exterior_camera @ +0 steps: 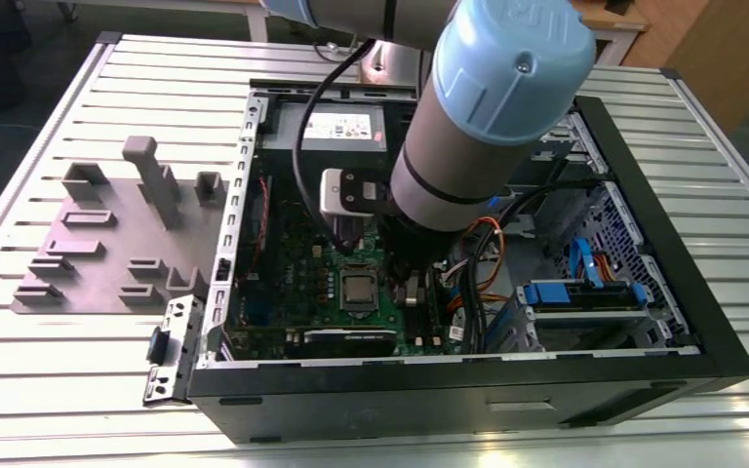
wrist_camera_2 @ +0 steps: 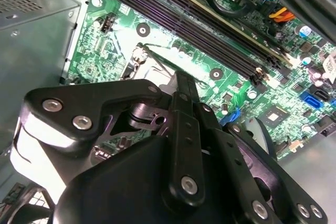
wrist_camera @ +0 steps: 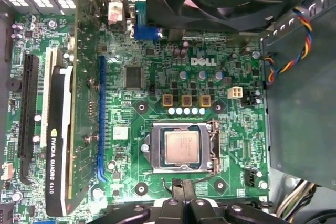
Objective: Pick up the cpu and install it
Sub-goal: 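Install the first cpu locking lever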
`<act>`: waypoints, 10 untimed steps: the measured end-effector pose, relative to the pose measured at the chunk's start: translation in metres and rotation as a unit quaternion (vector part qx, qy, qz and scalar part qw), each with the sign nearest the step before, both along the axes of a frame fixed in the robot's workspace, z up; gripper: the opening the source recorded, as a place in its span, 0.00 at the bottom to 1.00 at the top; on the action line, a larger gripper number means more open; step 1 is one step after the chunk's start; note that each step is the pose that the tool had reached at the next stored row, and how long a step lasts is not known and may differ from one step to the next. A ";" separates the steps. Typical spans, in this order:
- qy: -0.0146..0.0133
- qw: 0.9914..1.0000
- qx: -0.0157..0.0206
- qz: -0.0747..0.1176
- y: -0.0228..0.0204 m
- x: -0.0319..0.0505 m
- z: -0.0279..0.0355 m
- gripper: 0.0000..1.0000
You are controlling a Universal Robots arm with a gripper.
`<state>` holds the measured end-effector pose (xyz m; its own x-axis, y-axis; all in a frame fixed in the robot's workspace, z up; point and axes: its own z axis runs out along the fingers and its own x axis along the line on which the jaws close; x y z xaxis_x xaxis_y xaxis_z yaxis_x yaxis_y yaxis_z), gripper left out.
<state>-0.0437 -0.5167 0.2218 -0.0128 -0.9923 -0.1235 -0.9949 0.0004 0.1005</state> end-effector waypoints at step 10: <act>0.000 1.000 0.000 0.000 -0.0032 0.0000 -0.0073 0.11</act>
